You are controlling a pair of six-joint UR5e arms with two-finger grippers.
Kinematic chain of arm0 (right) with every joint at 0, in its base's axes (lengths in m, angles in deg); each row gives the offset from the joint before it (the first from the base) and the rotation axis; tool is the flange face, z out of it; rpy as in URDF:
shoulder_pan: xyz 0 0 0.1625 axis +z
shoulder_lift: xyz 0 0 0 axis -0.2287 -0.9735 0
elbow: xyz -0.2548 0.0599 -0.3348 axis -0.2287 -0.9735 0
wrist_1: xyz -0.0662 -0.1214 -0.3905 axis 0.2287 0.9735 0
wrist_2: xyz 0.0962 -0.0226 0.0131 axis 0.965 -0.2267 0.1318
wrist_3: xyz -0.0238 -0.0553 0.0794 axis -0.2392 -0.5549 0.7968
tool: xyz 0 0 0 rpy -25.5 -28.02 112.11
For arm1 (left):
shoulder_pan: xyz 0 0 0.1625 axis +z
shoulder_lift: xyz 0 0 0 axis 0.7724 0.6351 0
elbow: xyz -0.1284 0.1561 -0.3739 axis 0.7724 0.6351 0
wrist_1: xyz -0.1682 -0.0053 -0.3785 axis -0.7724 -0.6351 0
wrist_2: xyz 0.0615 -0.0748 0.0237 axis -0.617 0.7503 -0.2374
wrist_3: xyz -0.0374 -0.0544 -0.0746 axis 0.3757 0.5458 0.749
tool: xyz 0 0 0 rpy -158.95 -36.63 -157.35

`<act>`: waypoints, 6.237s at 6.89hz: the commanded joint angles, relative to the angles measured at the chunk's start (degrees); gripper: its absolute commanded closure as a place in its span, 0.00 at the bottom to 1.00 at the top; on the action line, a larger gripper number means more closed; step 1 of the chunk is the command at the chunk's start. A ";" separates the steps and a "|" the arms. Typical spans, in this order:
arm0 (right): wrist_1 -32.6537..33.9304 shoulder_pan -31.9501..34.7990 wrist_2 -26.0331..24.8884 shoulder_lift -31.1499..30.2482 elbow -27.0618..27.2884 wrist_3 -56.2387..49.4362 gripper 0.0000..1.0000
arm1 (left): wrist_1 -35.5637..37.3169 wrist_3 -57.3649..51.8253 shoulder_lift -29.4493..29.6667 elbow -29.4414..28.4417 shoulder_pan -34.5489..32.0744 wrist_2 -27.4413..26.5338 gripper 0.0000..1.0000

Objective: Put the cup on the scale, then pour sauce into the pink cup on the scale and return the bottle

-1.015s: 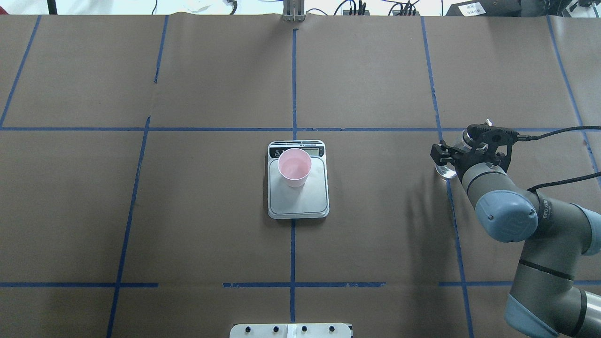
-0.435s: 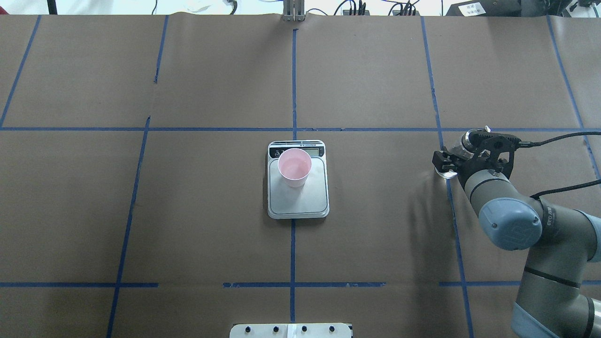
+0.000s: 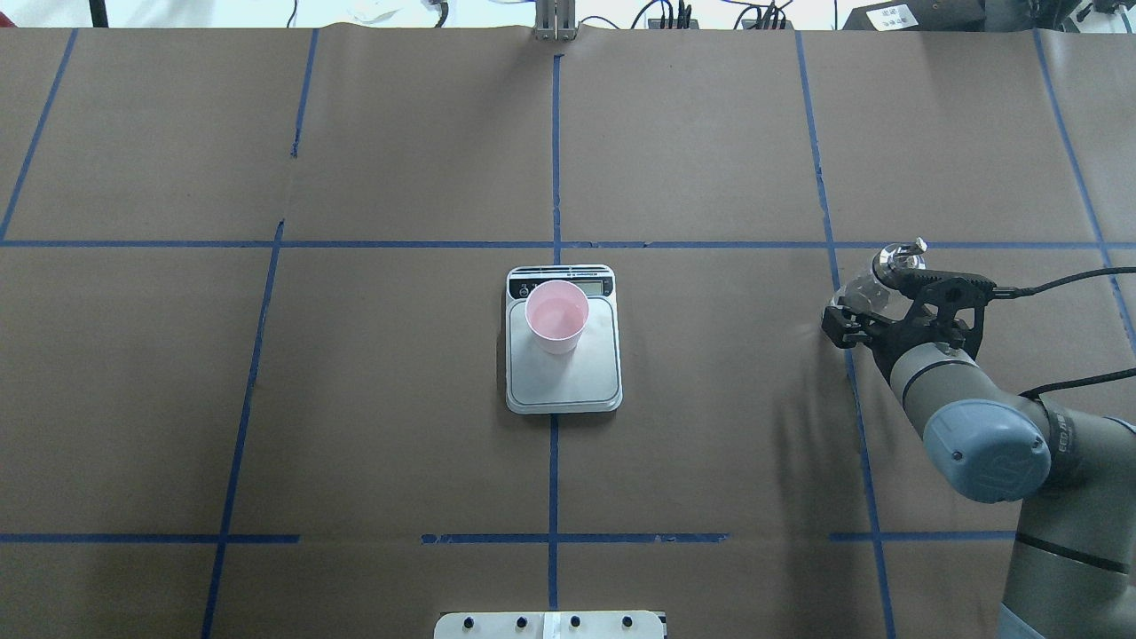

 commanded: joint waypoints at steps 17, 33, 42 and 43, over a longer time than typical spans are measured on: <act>51.40 61.45 68.50 22.14 -3.27 -81.40 0.00 | -0.35 -0.26 -1.23 0.53 -0.12 6.24 0.00; 24.94 67.58 72.42 1.03 -21.00 -88.48 0.00 | 7.65 -0.26 -7.47 -6.68 -1.61 7.67 0.00; 24.50 67.58 71.63 1.38 -21.00 -83.12 0.00 | 6.60 11.17 -7.47 -7.20 -1.61 10.83 0.00; 24.50 67.58 71.63 1.38 -20.91 -83.12 0.00 | 6.59 11.25 -7.30 -7.21 -1.52 10.83 0.00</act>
